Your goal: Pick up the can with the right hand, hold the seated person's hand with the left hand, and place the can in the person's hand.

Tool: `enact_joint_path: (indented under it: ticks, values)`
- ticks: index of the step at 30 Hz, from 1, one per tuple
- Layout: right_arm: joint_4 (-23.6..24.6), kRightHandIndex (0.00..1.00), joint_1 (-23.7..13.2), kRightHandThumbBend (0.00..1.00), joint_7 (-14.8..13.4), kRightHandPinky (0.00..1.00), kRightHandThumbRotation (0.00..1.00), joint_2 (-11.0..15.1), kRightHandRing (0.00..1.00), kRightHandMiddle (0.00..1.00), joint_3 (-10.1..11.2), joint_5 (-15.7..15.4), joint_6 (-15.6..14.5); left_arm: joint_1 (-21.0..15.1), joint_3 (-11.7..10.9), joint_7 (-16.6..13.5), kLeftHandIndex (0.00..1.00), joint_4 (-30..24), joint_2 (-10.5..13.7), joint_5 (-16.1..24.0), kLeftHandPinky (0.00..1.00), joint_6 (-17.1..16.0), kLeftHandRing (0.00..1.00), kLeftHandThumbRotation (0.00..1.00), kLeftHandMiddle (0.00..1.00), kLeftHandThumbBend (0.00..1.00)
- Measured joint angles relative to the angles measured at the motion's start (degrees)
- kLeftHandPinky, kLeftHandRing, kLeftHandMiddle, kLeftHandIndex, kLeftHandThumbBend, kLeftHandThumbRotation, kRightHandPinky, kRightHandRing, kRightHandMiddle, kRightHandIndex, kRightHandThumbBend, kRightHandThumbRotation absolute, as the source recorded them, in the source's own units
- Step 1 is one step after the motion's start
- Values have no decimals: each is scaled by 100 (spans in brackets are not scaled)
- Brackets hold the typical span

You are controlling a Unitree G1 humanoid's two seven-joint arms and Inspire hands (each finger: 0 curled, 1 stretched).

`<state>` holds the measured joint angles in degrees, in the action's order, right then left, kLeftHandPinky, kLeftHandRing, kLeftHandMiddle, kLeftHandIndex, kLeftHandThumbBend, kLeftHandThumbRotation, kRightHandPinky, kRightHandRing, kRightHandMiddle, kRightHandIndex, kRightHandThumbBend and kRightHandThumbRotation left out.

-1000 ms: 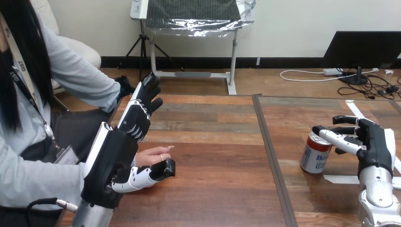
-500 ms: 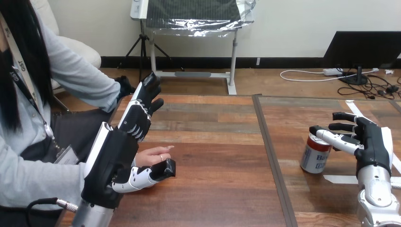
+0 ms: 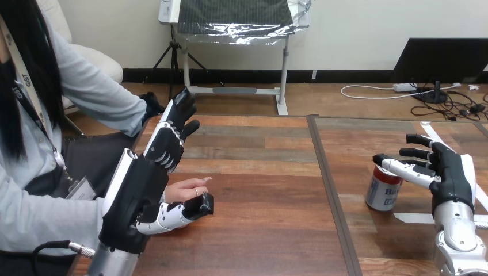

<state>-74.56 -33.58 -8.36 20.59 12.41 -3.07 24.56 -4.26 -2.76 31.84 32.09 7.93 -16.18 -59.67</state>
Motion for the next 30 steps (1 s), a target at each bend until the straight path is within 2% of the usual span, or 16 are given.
enact_joint_path:
  ticks: [10,23,30]
  values:
    - [0,87,0,100,191,77,42,17,81,82,-104,-66,-97,0,-1,-10,98,0,0,-1,95,0,99,58,100,100]
    - [0,93,1,100,551,82,46,17,87,89,-152,-136,-108,0,0,13,98,0,1,-28,96,7,99,57,100,100]
    - [0,95,1,100,625,84,49,17,91,93,-253,-191,-117,0,0,52,98,0,1,-57,96,8,99,57,100,100]
